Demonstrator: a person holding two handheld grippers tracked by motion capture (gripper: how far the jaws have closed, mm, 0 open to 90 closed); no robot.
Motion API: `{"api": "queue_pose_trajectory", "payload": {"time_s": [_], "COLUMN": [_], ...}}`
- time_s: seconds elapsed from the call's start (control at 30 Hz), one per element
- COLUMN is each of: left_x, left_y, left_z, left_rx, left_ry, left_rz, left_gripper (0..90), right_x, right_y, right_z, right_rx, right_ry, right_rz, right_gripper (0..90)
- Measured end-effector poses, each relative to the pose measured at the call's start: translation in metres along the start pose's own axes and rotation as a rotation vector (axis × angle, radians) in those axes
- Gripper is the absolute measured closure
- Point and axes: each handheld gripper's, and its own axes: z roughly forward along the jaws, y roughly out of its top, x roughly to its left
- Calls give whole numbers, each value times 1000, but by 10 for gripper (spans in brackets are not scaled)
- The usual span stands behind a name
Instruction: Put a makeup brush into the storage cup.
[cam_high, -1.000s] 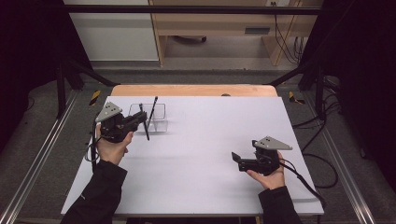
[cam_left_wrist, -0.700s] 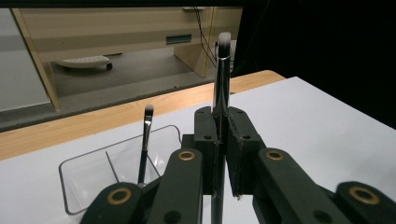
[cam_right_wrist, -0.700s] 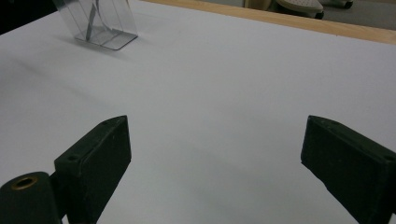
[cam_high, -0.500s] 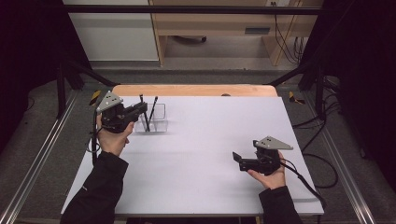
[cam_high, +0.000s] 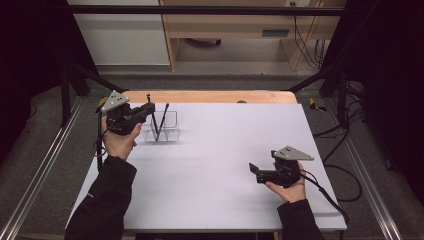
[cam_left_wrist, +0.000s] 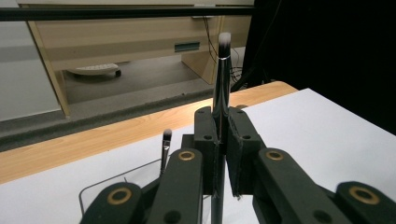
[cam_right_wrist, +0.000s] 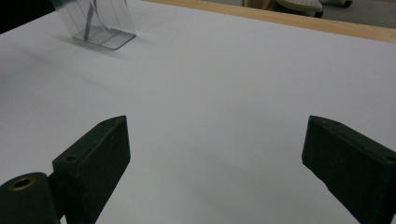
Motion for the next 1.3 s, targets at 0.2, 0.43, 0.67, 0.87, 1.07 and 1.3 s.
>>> {"api": "queue_pose_trajectory", "payload": {"time_s": [0.2, 0.43, 0.67, 0.87, 1.07, 1.3], "left_x": [5, 12, 17, 21, 23, 26], "left_y": [1, 2, 4, 4, 8, 9], "left_z": [4, 13, 20, 27, 34, 39], "left_rx": [1, -2, 0, 9, 11, 12], "left_ry": [9, 16, 33, 40, 44, 53], "left_rz": [-3, -6, -5, -13, -9, -11], "left_gripper": [834, 835, 834, 834, 834, 835], "right_x": [0, -2, -2, -3, -4, -4], "right_y": [0, -1, -1, -1, -2, -2], "right_z": [0, 1, 1, 1, 1, 1], "right_rx": [2, 5, 6, 5, 8, 7], "right_ry": [0, -1, -2, -3, -4, -3], "right_rz": [2, 3, 5, 7, 6, 9], "right_gripper": [83, 81, 78, 77, 74, 73]}}
